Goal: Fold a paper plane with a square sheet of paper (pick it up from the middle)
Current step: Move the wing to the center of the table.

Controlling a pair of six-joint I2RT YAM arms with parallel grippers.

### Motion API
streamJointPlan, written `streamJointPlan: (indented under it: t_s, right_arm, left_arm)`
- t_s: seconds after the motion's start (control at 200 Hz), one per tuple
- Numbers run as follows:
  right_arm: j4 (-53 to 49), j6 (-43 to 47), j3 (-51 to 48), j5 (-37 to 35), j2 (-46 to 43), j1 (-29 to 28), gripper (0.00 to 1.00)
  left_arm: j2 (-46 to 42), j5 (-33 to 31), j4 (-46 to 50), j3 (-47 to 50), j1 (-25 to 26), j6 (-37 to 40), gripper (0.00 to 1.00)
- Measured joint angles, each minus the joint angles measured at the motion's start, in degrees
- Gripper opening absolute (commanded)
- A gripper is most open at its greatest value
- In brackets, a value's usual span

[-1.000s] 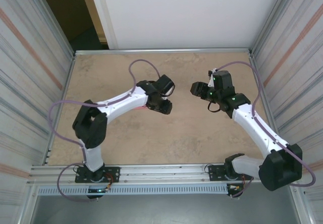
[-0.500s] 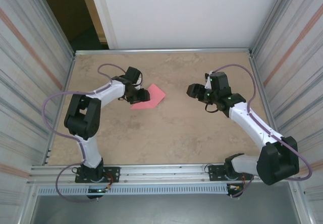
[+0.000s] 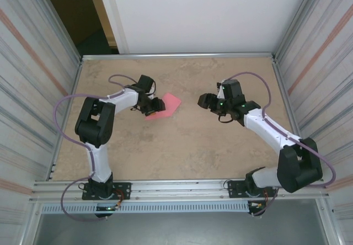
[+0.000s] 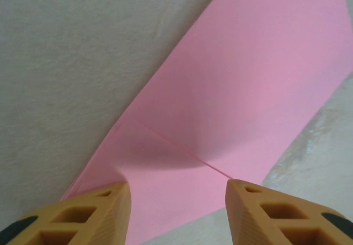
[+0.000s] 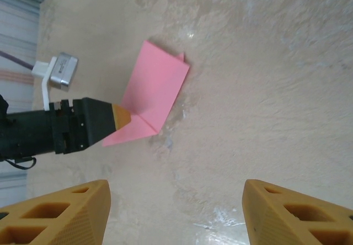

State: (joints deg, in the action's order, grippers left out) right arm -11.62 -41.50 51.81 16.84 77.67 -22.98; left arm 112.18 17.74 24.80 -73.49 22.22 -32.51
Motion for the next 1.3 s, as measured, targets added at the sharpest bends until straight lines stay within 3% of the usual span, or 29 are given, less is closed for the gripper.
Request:
streamJointPlan:
  t_s: [0.241, 0.441, 0.626, 1.017, 1.298]
  right_arm:
    - [2.58, -5.66, -0.72, 1.05, 6.86, -4.46, 0.55]
    - [2.71, -8.52, 0.00, 1.09, 14.16, -7.61, 0.32]
    - [3.93, -9.40, 2.21, 1.75, 19.98, -9.03, 0.14]
    - [3.41, -7.89, 4.83, 2.82, 27.39, -9.25, 0.10]
    - [0.76, -0.24, 6.88, 4.74, 28.74, -8.74, 0.10]
  left_arm:
    - [-0.28, 5.81, -7.80, 4.15, 4.90, -9.97, 0.37]
    - [-1.20, 6.49, -12.55, 7.56, 10.91, -18.93, 0.26]
    - [-1.38, 6.29, -13.73, 8.55, 11.89, -22.10, 0.18]
    - [-2.27, 6.88, -12.33, 8.90, 11.69, -21.24, 0.17]
    - [-2.86, 6.91, -6.56, 6.03, 11.10, -10.88, 0.16]
